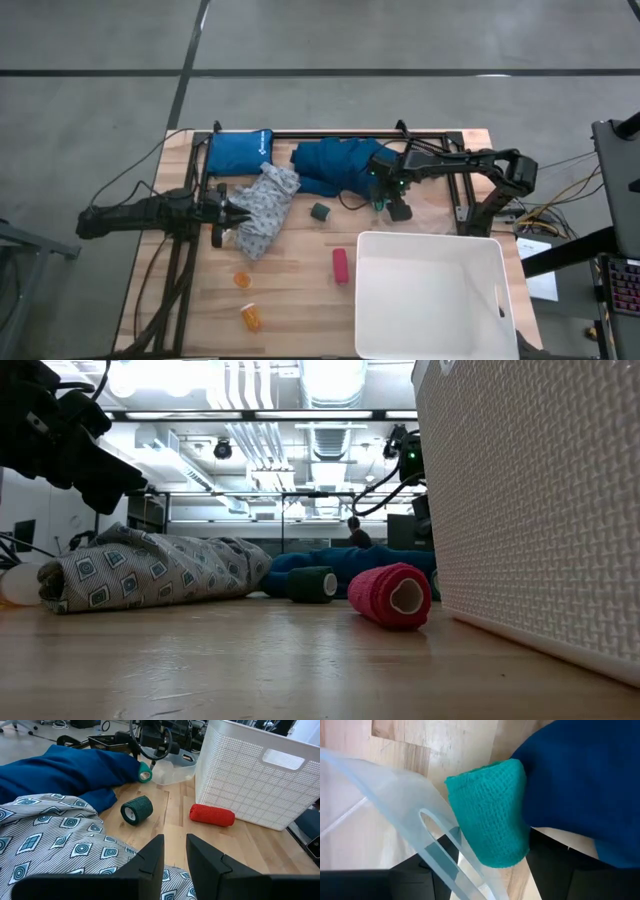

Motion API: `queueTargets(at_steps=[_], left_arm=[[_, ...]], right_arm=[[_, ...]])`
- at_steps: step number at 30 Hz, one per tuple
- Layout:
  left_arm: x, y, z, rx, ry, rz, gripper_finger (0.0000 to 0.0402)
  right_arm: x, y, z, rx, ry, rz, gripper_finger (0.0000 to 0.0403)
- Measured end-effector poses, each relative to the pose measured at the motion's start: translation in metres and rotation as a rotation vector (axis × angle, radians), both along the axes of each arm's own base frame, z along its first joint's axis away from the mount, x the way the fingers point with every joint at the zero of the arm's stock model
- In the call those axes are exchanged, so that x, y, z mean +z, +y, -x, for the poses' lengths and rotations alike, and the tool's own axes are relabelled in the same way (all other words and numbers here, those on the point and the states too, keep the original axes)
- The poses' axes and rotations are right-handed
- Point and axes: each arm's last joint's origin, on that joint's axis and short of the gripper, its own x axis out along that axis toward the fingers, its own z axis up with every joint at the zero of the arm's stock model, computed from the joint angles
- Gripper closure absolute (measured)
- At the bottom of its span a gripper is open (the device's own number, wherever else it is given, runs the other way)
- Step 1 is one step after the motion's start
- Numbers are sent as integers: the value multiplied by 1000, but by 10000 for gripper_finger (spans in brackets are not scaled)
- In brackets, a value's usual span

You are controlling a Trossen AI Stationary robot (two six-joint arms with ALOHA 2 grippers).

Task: Pick & place medical supplies in basket/bin
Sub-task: Put the light green bandage into the black bin

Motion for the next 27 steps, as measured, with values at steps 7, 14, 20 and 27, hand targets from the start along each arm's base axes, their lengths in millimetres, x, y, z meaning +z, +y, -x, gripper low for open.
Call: queueTargets(at_steps=[7,14,20,27], left_arm=[[0,0,0,0,0,0,314],[0,0,0,0,0,0,314],[0,0,0,0,0,0,314],[0,0,0,0,0,0,314]], right_arm=[[11,0,3,-7,-33,36,195],[23,1,7,-12,-63,72,195],[26,2,9,-14,-67,90,195],[18,3,11,-13,-40,78,195]])
